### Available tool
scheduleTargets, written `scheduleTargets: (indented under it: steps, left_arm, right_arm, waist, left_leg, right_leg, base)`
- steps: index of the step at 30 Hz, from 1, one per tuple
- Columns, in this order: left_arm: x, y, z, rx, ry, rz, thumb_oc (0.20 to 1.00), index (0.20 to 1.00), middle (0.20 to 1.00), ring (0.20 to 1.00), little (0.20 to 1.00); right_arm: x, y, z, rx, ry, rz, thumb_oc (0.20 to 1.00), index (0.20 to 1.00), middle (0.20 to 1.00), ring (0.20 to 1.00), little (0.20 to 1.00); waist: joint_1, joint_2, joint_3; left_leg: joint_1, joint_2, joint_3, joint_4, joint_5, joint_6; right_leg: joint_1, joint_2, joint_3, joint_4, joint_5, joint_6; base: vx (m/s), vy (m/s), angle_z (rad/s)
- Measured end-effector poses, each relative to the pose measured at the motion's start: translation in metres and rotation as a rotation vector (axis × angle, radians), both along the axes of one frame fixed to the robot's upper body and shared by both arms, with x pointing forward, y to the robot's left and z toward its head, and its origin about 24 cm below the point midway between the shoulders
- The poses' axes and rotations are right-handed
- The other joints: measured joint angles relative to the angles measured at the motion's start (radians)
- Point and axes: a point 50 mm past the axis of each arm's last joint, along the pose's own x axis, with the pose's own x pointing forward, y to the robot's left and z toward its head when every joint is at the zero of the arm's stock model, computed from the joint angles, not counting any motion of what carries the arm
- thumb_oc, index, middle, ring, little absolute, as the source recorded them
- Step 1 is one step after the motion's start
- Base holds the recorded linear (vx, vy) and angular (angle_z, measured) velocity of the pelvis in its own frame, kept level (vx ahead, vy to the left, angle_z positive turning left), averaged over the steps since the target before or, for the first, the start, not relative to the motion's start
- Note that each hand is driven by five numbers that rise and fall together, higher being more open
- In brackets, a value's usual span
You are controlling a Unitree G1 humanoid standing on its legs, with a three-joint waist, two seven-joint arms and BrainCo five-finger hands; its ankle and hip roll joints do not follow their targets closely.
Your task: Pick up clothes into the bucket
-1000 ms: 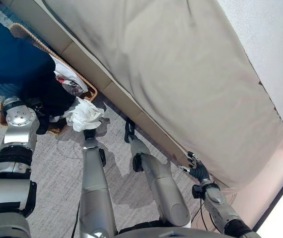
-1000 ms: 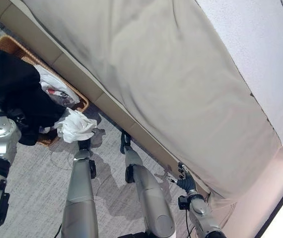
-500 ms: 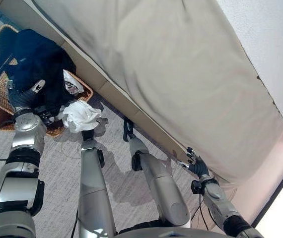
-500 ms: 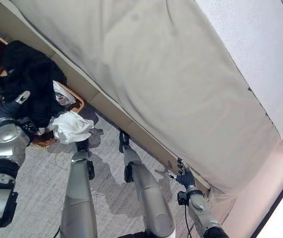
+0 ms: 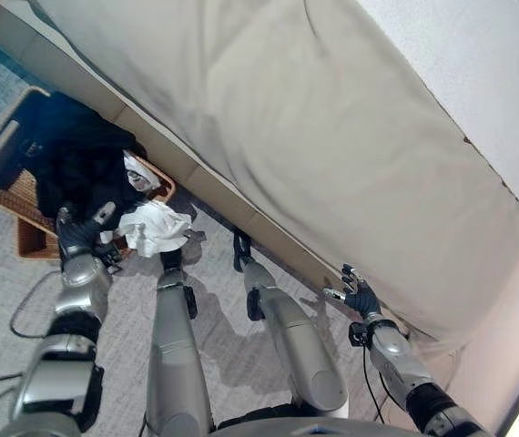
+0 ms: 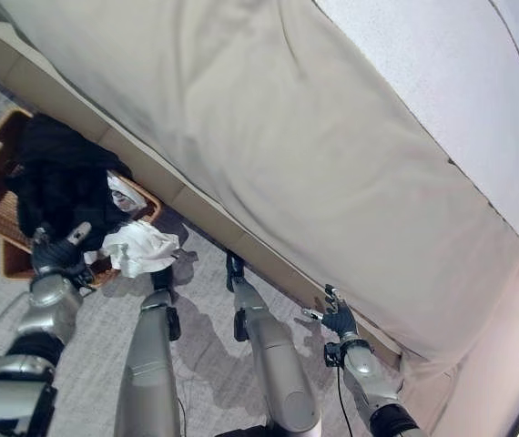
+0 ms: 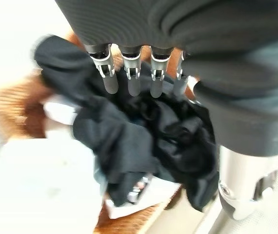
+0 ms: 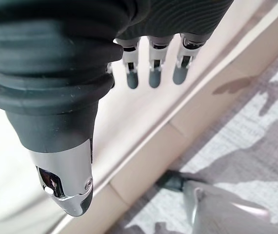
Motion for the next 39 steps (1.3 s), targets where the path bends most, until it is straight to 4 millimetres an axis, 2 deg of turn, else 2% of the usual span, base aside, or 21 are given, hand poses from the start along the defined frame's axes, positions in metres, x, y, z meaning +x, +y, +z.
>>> scheduleTargets:
  steps: [1,3,7,9,12,14,15,16,18,20,23,25,28,32,36,39]
  left_arm:
    - [-0.011,-0.010,-0.019,-0.034,0.048,-0.005,1.000,1.000,1.000,1.000,1.000]
    - [-0.027,-0.020,-0.041,-0.061,0.115,-0.012,1.000,1.000,1.000,1.000,1.000]
    - [-0.048,-0.029,-0.062,-0.066,0.190,-0.042,1.000,1.000,1.000,1.000,1.000]
    - [-0.059,-0.032,-0.073,-0.052,0.249,-0.089,1.000,1.000,1.000,1.000,1.000]
    - [-0.069,-0.038,-0.083,-0.058,0.291,-0.158,1.000,1.000,1.000,1.000,1.000]
    - [-0.079,-0.046,-0.093,-0.083,0.325,-0.195,1.000,1.000,1.000,1.000,1.000]
    - [-0.083,-0.049,-0.096,-0.096,0.335,-0.203,1.000,1.000,1.000,1.000,1.000]
    - [-0.091,-0.055,-0.104,-0.116,0.361,-0.220,1.000,1.000,1.000,1.000,1.000]
    - [-0.105,-0.062,-0.113,-0.112,0.410,-0.263,1.000,1.000,1.000,1.000,1.000]
    - [-0.115,-0.067,-0.120,-0.112,0.450,-0.304,1.000,1.000,1.000,1.000,1.000]
    - [-0.125,-0.076,-0.127,-0.129,0.484,-0.339,1.000,1.000,1.000,1.000,1.000]
    - [-0.132,-0.082,-0.132,-0.147,0.504,-0.368,1.000,1.000,1.000,1.000,1.000]
    - [-0.141,-0.086,-0.139,-0.167,0.547,-0.371,1.000,1.000,1.000,1.000,1.000]
    - [-0.160,-0.089,-0.150,-0.189,0.633,-0.387,1.000,1.000,1.000,1.000,1.000]
    - [-0.194,-0.094,-0.165,-0.254,0.771,-0.358,1.000,1.000,1.000,1.000,1.000]
    - [-0.199,-0.099,-0.167,-0.272,0.783,-0.360,1.000,1.000,1.000,1.000,1.000]
  right_arm:
    - [-0.001,-0.004,-0.002,-0.004,0.012,-0.016,1.000,1.000,1.000,1.000,1.000]
    - [-0.003,-0.008,-0.007,-0.011,0.041,-0.041,1.000,1.000,1.000,1.000,1.000]
    - [-0.006,-0.018,-0.012,-0.036,0.075,-0.095,1.000,1.000,1.000,1.000,1.000]
    - [-0.009,-0.020,-0.015,-0.049,0.096,-0.103,1.000,1.000,1.000,1.000,1.000]
    - [-0.016,-0.030,-0.021,-0.061,0.131,-0.144,1.000,1.000,1.000,1.000,1.000]
    - [-0.033,-0.042,-0.030,-0.097,0.194,-0.167,1.000,1.000,1.000,1.000,1.000]
    - [-0.038,-0.044,-0.033,-0.108,0.216,-0.171,1.000,1.000,1.000,1.000,1.000]
    - [-0.050,-0.051,-0.038,-0.133,0.262,-0.173,1.000,1.000,1.000,1.000,1.000]
    - [-0.062,-0.056,-0.043,-0.160,0.302,-0.161,1.000,1.000,1.000,1.000,1.000]
    - [-0.068,-0.057,-0.046,-0.166,0.330,-0.145,1.000,1.000,1.000,1.000,1.000]
    - [-0.077,-0.058,-0.053,-0.170,0.378,-0.148,1.000,1.000,1.000,1.000,1.000]
    - [-0.085,-0.059,-0.056,-0.168,0.406,-0.147,1.000,1.000,1.000,1.000,1.000]
    - [-0.094,-0.058,-0.063,-0.156,0.455,-0.146,1.000,1.000,1.000,1.000,1.000]
    - [-0.108,-0.059,-0.069,-0.144,0.513,-0.151,1.000,1.000,1.000,1.000,1.000]
    - [-0.137,-0.061,-0.078,-0.129,0.614,-0.159,1.000,1.000,1.000,1.000,1.000]
    - [-0.145,-0.060,-0.081,-0.124,0.640,-0.159,1.000,1.000,1.000,1.000,1.000]
  waist:
    - [0.007,0.011,0.008]
    - [0.025,0.025,0.017]
    - [0.074,0.051,0.021]
    - [0.071,0.066,0.020]
    - [0.072,0.110,0.002]
    - [0.070,0.169,-0.052]
    - [0.069,0.182,-0.065]
    - [0.068,0.216,-0.104]
    - [0.064,0.248,-0.153]
    - [0.057,0.262,-0.204]
    - [0.045,0.258,-0.242]
    - [0.046,0.260,-0.291]
    - [0.048,0.257,-0.313]
    - [0.047,0.264,-0.335]
    - [0.046,0.264,-0.372]
    - [0.047,0.258,-0.378]
  left_leg:
    - [0.057,-0.011,0.004,-0.034,0.007,0.002]
    - [0.147,-0.024,0.008,-0.086,0.025,0.001]
    - [0.279,-0.033,0.021,-0.164,0.045,-0.003]
    - [0.355,-0.038,0.025,-0.214,0.054,-0.006]
    - [0.436,-0.043,0.026,-0.270,0.065,-0.007]
    - [0.483,-0.047,0.026,-0.310,0.073,-0.008]
    - [0.502,-0.048,0.025,-0.323,0.079,-0.003]
    - [0.532,-0.048,0.025,-0.342,0.079,-0.002]
    - [0.574,-0.048,0.025,-0.356,0.083,0.003]
    - [0.600,-0.043,0.025,-0.367,0.083,0.003]
    - [0.658,-0.039,0.011,-0.373,0.084,0.002]
    - [0.672,-0.030,-0.001,-0.378,0.075,-0.012]
    - [0.717,-0.019,-0.004,-0.388,0.071,-0.019]
    - [0.738,-0.013,-0.006,-0.388,0.068,-0.023]
    - [0.757,-0.012,-0.009,-0.389,0.063,-0.027]
    - [0.769,-0.011,-0.009,-0.396,0.060,-0.028]
  right_leg:
    - [0.039,-0.011,0.001,0.004,-0.011,0.004]
    - [0.104,-0.023,0.002,0.006,-0.029,0.005]
    - [0.194,-0.036,0.001,0.011,-0.061,0.003]
    - [0.247,-0.040,0.003,-0.005,-0.063,0.004]
    - [0.313,-0.044,0.000,-0.012,-0.070,0.007]
    - [0.352,-0.047,-0.003,-0.032,-0.073,0.011]
    - [0.369,-0.046,-0.003,-0.041,-0.072,0.012]
    - [0.403,-0.045,-0.004,-0.065,-0.072,0.013]
    - [0.452,-0.042,-0.006,-0.100,-0.067,0.013]
    - [0.495,-0.036,-0.010,-0.137,-0.065,0.017]
    - [0.572,-0.029,-0.027,-0.176,-0.065,0.015]
    - [0.593,-0.020,-0.033,-0.189,-0.076,0.009]
    - [0.632,-0.008,-0.033,-0.191,-0.090,-0.008]
    - [0.655,-0.001,-0.034,-0.191,-0.093,-0.013]
    - [0.672,0.000,-0.033,-0.190,-0.096,-0.018]
    - [0.679,0.001,-0.033,-0.188,-0.096,-0.018]
  base:
    - [0.06,0.000,0.06]
    - [0.06,-0.004,0.11]
    - [0.12,-0.017,0.04]
    - [0.13,-0.026,0.04]
    - [0.13,-0.031,0.03]
    - [0.16,-0.060,0.02]
    - [0.09,-0.069,0.02]
    - [0.06,-0.061,0.00]
    - [0.06,-0.059,0.00]
    - [0.09,-0.131,0.03]
    - [0.06,-0.098,0.18]
    - [0.05,-0.096,0.14]
    - [0.03,-0.055,0.01]
    - [0.04,-0.033,0.01]
    - [0.05,-0.019,-0.01]
    - [0.03,-0.010,0.00]
